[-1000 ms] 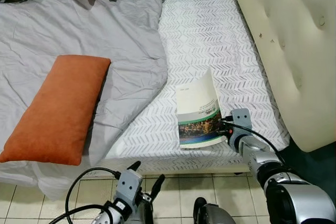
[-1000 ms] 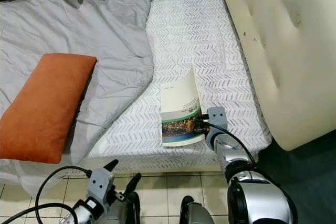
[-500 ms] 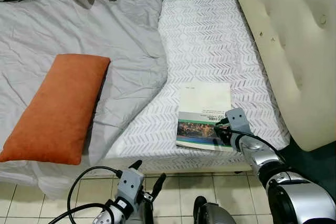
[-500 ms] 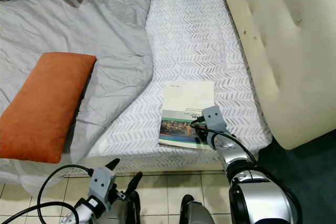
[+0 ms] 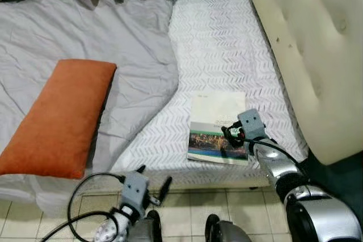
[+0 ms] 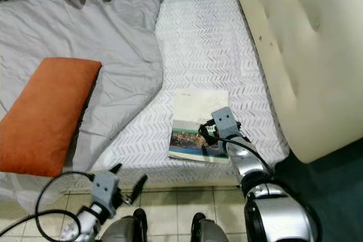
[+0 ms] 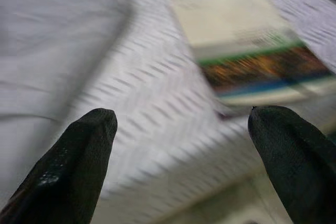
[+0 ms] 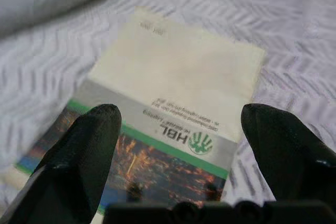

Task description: Clean up the room

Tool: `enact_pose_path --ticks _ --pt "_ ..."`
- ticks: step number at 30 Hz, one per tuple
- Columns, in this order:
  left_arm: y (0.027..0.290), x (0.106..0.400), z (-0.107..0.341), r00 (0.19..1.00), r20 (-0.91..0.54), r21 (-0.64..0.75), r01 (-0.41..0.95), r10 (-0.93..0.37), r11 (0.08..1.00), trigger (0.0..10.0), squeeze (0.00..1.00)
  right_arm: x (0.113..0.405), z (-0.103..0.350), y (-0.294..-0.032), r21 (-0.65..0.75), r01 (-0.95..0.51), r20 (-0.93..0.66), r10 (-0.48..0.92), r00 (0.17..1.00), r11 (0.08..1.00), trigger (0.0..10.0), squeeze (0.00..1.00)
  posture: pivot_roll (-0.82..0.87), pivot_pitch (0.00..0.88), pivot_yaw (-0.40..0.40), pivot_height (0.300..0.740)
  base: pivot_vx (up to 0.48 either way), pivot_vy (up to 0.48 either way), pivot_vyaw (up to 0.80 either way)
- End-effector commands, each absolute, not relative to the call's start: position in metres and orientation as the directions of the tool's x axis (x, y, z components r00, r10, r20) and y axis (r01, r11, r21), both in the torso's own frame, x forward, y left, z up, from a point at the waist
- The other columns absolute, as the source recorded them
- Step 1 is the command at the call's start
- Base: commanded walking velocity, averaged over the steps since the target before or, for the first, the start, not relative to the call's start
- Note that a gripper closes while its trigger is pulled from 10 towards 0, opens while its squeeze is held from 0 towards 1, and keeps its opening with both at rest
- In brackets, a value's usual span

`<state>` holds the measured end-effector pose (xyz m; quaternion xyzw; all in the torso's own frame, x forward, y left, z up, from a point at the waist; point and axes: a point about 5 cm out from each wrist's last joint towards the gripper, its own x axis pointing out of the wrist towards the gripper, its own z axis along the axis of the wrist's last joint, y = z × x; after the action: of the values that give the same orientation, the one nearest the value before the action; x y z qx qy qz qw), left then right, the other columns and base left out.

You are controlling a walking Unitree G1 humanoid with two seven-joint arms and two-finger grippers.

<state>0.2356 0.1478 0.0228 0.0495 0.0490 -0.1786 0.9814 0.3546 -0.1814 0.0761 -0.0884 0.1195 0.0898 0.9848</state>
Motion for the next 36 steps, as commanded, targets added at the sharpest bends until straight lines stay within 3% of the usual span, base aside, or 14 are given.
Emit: enact_pose_path --ticks 1,4,5,7,8,11,14,22,36 --pt "0.162 0.239 0.027 0.952 -0.127 0.098 0.293 -0.28 0.951 10.0 0.0 0.344 0.066 -0.193 -0.066 -0.098 -0.226 0.081 0.971 0.993 10.0 1.0 0.07 0.088 -0.017 0.74 0.0 0.0 0.0" --pt "0.167 0.251 0.039 0.964 -0.113 0.101 0.251 -0.239 0.963 10.0 0.0 0.33 0.056 -0.199 -0.019 -0.038 -0.194 0.034 0.98 0.999 10.0 1.0 0.04 0.013 -0.012 0.74 0.0 0.0 0.0" --pt "0.166 0.259 0.048 0.968 -0.085 0.096 0.242 -0.234 0.966 10.0 0.0 0.322 0.05 -0.198 -0.002 -0.033 -0.179 0.032 0.983 0.999 10.0 0.88 0.03 0.0 -0.005 0.74 0.0 0.0 0.0" --pt "0.166 0.264 0.055 0.97 -0.065 0.091 0.239 -0.234 0.967 10.0 0.0 0.317 0.047 -0.196 0.006 -0.034 -0.171 0.035 0.985 0.999 10.0 0.88 0.02 0.0 -0.002 0.74 0.0 0.0 0.0" --pt "0.163 0.269 0.062 0.97 -0.037 0.071 0.241 -0.239 0.968 10.0 0.0 0.312 0.044 -0.192 0.026 -0.038 -0.164 0.041 0.986 0.999 10.0 0.0 0.01 0.0 0.007 0.74 0.0 0.0 0.0" --pt "0.157 0.284 0.077 0.975 0.008 -0.03 0.222 -0.221 0.975 10.0 0.0 0.302 0.037 -0.181 0.059 -0.049 -0.16 0.058 0.986 0.997 10.0 0.0 -0.01 0.0 0.018 0.74 0.0 0.39 0.0" --pt "0.156 0.29 0.072 0.978 -0.023 -0.048 0.205 -0.207 0.978 10.0 0.0 0.305 0.04 -0.18 0.066 -0.053 -0.151 0.062 0.987 0.996 10.0 0.0 -0.04 0.0 0.028 0.74 0.0 0.48 0.0" --pt "0.159 0.286 0.053 0.963 -0.156 -0.043 0.216 -0.22 0.975 10.0 0.0 0.298 0.051 -0.194 0.061 -0.035 -0.108 0.041 0.993 0.998 10.0 0.0 -0.05 0.0 0.041 0.74 0.0 0.48 0.0" --pt "0.167 0.275 0.047 0.967 -0.182 0.022 0.185 -0.178 0.982 10.0 0.0 0.29 0.053 -0.184 0.082 -0.101 -0.11 0.11 0.988 0.991 10.0 0.0 -0.03 0.0 0.038 0.74 0.0 0.48 0.0"
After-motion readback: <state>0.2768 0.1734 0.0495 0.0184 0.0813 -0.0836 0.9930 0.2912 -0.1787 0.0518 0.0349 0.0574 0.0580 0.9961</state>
